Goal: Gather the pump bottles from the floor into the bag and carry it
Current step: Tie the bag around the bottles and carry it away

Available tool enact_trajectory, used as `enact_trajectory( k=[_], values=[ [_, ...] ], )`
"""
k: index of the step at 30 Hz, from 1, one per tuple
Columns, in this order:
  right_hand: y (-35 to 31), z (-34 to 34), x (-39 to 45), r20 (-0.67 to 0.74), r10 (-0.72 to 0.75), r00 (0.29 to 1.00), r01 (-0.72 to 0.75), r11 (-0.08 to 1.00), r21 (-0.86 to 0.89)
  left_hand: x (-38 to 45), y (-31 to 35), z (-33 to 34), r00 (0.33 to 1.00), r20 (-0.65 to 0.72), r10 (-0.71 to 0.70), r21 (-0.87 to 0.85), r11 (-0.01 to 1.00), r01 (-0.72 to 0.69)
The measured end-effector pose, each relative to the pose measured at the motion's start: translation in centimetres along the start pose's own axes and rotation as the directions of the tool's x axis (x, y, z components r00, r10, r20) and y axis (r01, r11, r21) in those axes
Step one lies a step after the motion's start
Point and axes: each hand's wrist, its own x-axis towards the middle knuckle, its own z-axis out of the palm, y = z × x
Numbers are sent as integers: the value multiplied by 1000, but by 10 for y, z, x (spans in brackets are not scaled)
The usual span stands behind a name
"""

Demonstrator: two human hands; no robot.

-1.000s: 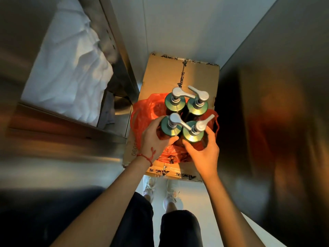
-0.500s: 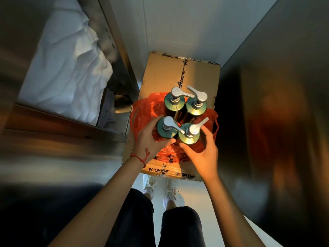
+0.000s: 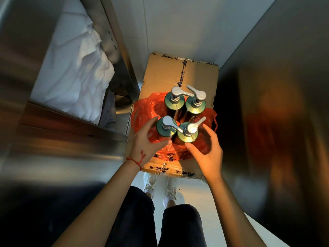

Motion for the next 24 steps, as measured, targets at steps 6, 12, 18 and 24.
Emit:
enact_trajectory(
  k=[6, 12, 18, 24],
  values=[
    [8, -26, 0, -150, 50, 987, -47, 999, 23, -10, -1, -26, 987, -84, -139, -119, 985, 128],
    [23, -29, 31, -230, 192, 954, -192, 981, 22, 16, -8, -38, 909, -350, -227, -182, 968, 172],
    [48, -18, 63, -299, 239, 924, -280, 955, -100, 77, -54, -36, 823, -428, -375, -182, 927, 328],
    [68, -9, 81, -343, 324, 882, -374, 923, -88, 111, -98, -33, 757, -438, -485, -162, 871, 464]
  ],
)
